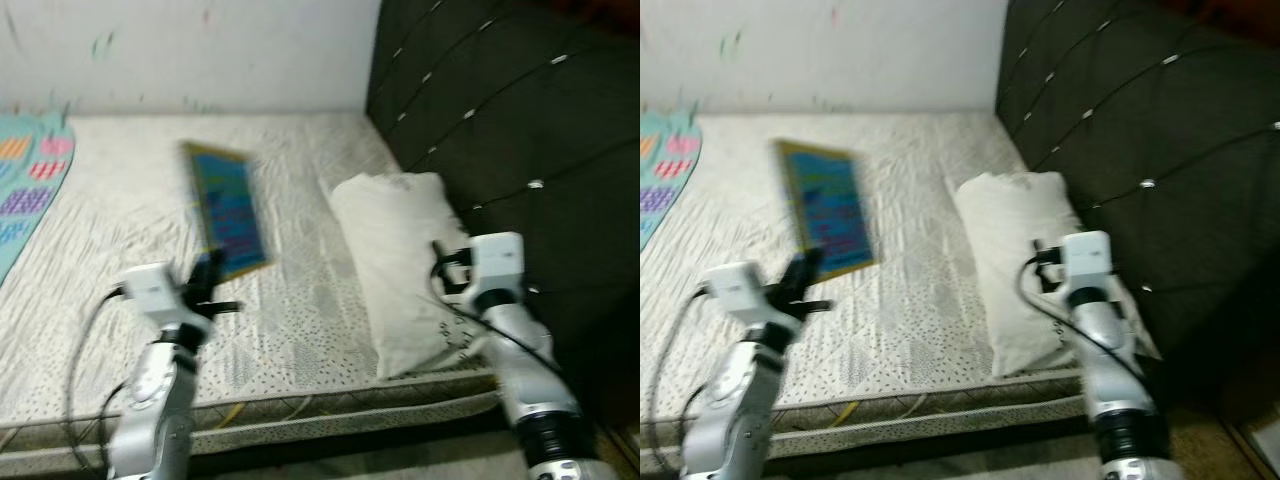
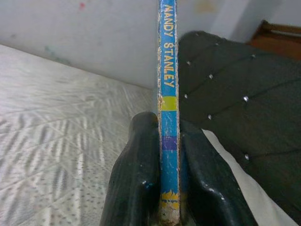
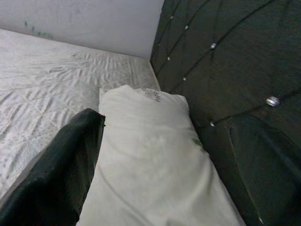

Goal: Clean up the room

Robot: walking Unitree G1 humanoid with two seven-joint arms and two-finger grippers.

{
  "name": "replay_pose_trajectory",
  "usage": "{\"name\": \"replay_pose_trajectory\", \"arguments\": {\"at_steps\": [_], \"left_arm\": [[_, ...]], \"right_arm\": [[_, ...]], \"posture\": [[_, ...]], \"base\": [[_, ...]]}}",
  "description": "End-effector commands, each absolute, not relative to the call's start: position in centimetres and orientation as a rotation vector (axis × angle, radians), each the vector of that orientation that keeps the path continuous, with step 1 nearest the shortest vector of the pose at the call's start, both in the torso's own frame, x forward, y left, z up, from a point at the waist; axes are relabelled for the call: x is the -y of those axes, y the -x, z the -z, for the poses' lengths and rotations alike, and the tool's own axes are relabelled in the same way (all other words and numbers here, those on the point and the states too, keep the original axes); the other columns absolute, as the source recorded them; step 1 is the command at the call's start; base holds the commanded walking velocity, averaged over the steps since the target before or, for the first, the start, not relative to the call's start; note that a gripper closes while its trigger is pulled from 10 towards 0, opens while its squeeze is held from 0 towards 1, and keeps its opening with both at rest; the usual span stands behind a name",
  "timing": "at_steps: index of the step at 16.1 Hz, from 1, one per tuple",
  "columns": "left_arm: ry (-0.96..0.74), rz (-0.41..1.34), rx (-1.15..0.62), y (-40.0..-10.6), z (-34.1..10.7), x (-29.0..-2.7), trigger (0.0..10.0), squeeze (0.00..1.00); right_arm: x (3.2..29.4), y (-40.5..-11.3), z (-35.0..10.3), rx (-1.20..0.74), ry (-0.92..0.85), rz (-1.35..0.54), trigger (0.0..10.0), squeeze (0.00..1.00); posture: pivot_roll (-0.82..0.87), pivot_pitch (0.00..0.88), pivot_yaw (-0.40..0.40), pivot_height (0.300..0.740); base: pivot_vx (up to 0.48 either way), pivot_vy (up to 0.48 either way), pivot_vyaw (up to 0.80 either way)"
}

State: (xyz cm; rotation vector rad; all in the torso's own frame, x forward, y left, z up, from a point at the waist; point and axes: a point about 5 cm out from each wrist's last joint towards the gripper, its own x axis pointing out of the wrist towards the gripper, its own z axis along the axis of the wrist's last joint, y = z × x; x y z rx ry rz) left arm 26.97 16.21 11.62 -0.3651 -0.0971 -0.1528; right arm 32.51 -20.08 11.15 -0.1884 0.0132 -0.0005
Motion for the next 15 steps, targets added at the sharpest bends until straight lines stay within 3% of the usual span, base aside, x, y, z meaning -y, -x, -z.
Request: {"name": "replay_pose_trajectory", "arguments": {"at_steps": [1, 12, 15], "left_arm": [[0.343, 0.111, 0.142, -27.06, -12.62, -17.53, 10.0, 0.00], [0.336, 0.076, 0.123, -27.49, -12.33, -17.49, 10.0, 0.00], [0.342, 0.077, 0.119, -27.78, -12.26, -17.42, 10.0, 0.00]], "right_arm": [[18.80, -32.90, -11.48, 0.003, 0.175, -0.039, 10.0, 0.00], [19.02, -33.05, -11.64, 0.008, 0.191, -0.042, 10.0, 0.00], [19.08, -33.22, -12.06, 0.023, 0.193, -0.031, 10.0, 0.00]], "posture": [[0.00, 0.000, -0.031, 0.740], [-0.01, 0.000, -0.032, 0.740], [-0.02, 0.000, -0.022, 0.740]], "base": [[0.000, 0.000, 0.00], [0.000, 0.000, 0.00], [0.000, 0.000, 0.55]]}}
